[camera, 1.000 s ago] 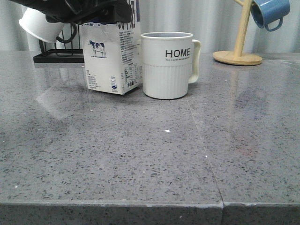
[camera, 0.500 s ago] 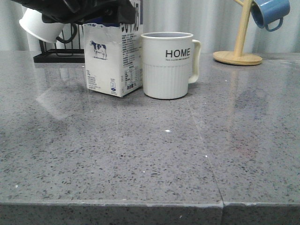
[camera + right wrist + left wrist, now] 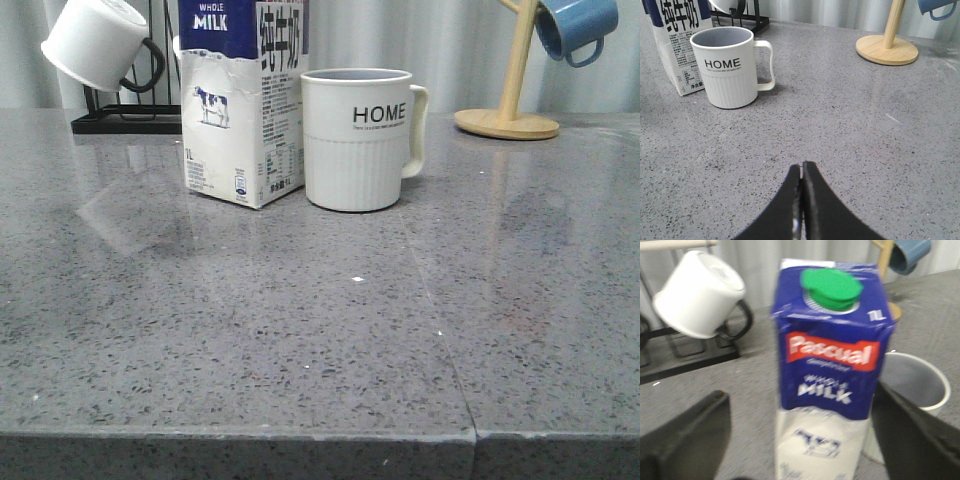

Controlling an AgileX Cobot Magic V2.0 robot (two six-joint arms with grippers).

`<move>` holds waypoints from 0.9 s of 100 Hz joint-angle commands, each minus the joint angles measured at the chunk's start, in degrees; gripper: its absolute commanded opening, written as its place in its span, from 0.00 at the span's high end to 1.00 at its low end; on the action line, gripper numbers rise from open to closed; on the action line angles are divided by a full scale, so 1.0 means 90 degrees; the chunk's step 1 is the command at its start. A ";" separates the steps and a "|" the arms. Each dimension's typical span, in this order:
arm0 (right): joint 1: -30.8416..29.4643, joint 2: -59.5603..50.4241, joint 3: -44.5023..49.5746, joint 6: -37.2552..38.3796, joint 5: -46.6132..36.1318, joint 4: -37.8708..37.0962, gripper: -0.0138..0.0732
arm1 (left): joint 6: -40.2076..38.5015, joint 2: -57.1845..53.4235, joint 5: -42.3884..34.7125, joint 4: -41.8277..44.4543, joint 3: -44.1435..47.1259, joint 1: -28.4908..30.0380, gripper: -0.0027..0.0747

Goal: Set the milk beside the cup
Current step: 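Withdraw the left gripper up and away from the carton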

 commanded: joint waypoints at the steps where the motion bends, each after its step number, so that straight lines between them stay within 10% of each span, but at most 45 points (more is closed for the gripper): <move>1: -0.0023 0.0061 -0.0164 -0.0017 -0.0460 -0.0017 0.92 | -0.0018 -0.0507 0.0097 0.0014 -0.0111 0.0325 0.45; 31: -0.0023 0.0061 -0.0164 -0.0017 -0.0460 -0.0017 0.92 | -0.0018 -0.1504 0.1470 0.0014 -0.0019 0.1919 0.99; 90: -0.0023 0.0061 -0.0164 -0.0017 -0.0460 -0.0017 0.92 | -0.0018 -0.4202 0.1597 0.0100 0.1981 0.2887 0.99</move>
